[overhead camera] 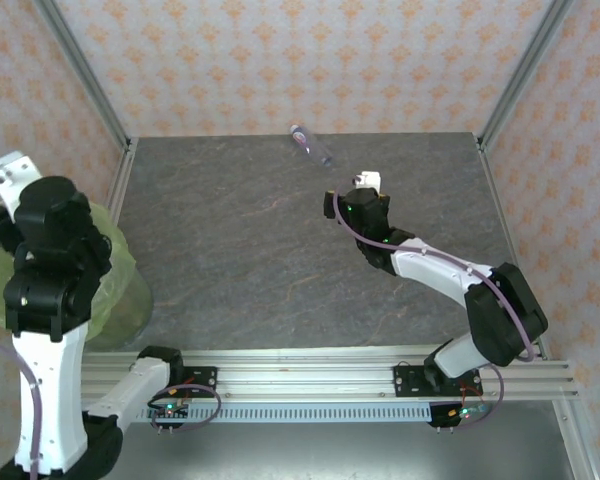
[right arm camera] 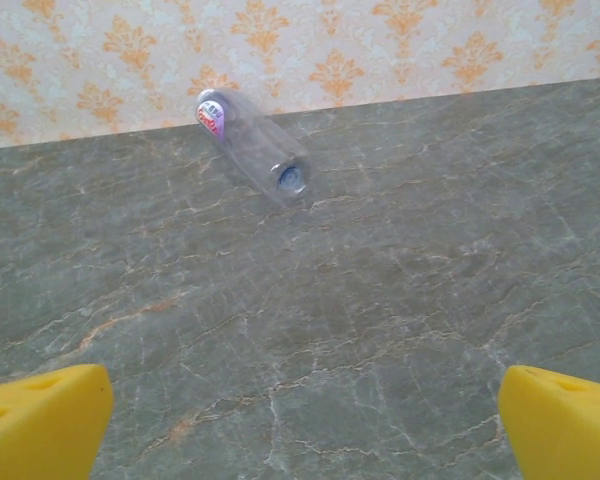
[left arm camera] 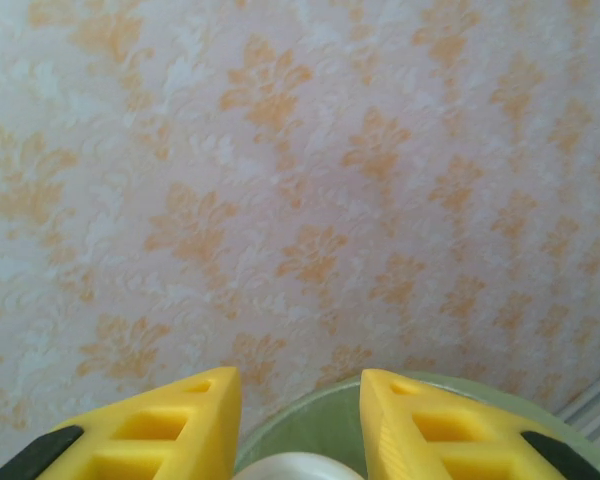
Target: Put the plastic bottles in the bin
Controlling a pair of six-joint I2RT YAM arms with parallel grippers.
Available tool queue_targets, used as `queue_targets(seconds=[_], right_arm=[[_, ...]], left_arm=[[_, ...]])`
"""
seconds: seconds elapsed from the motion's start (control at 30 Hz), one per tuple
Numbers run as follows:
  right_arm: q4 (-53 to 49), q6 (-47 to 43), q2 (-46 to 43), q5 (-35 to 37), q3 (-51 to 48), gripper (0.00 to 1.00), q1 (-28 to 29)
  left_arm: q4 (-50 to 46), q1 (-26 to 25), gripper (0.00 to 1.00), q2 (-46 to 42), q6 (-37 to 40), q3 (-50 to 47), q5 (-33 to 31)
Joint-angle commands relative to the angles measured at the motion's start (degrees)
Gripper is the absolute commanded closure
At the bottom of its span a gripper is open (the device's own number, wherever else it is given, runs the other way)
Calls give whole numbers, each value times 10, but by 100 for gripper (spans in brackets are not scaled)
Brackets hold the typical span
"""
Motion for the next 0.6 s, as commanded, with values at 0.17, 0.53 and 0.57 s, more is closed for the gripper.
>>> queue_targets(seconds=[0.17, 0.53, 0.57], right_arm=[[-7, 8, -1, -14, 18, 1, -4], [-8, 11, -6, -5, 12, 1, -3], [-7, 10, -6, -5, 13, 1, -4]], left_arm=[[27, 151, 100, 4, -78, -68, 134], [57, 312, 100, 48, -113, -77, 195], [57, 323, 100, 53, -115, -74, 194]])
